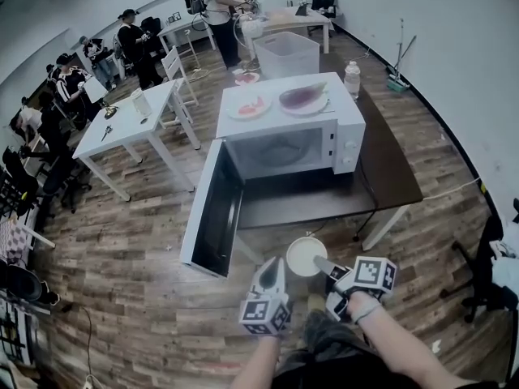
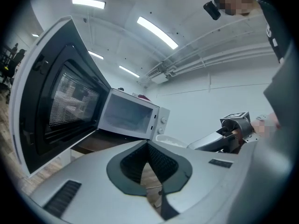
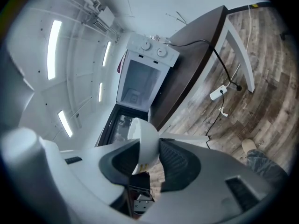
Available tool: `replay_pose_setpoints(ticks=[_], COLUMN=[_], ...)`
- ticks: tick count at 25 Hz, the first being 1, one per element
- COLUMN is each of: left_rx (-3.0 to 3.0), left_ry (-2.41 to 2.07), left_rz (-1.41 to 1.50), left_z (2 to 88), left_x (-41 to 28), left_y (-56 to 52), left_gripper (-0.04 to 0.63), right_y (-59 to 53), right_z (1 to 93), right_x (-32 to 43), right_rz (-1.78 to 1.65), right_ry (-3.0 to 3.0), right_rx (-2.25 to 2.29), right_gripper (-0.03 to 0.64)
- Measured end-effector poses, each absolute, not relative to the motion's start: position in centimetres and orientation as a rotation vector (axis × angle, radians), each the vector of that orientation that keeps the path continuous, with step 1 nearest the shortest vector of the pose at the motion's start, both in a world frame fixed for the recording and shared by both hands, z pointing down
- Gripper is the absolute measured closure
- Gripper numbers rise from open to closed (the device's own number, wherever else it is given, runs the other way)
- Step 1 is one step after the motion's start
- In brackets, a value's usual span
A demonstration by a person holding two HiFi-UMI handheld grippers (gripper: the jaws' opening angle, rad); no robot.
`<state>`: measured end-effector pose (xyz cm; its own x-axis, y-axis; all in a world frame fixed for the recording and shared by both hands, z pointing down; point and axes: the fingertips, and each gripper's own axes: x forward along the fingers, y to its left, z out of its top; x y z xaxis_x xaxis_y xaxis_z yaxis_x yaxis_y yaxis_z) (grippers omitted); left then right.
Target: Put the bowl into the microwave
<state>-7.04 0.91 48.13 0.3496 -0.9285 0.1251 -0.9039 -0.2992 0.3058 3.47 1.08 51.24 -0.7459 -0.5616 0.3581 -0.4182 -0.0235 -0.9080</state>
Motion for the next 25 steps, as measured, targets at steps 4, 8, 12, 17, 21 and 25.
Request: replay_pose_setpoints(ticks=[4, 8, 12, 17, 21, 25], left_rx=[2.28, 2.274, 2.264, 2.259, 2.259, 2.252], left_ry=[-1.628, -1.63, -1.638, -1.653, -1.661, -1.677], left_rz=[-0.101, -0.095, -0.089, -0.089, -0.069, -0.063], left_z=[48.6, 49.1, 49.5, 49.7, 50.1, 50.6], left_x=[-7.1, -7.0, -7.2, -7.7, -7.7, -7.9], left_y=[-1.5, -4.0, -6.1, -8.6, -10.4, -12.0], left_gripper=[0.604, 0.604, 0.604, 0.604, 0.604, 0.604], right_y=[-1.5, -4.1, -6.4, -9.0, -11.0, -13.0], right_z=[51.6, 51.9, 52.3, 52.6, 53.1, 53.6], right_x=[3.5, 3.5, 3.4, 3.0, 2.8, 2.6], right_rz=[-1.895, -1.898, -1.909, -1.919, -1.936, -1.942], right_ry=[2.112, 2.118, 2.121, 2.129, 2.133, 2.143], right_rx=[-1.067, -1.07, -1.066, -1.053, -1.046, -1.043], right_gripper=[0.492, 0.492, 0.492, 0.492, 0.492, 0.492])
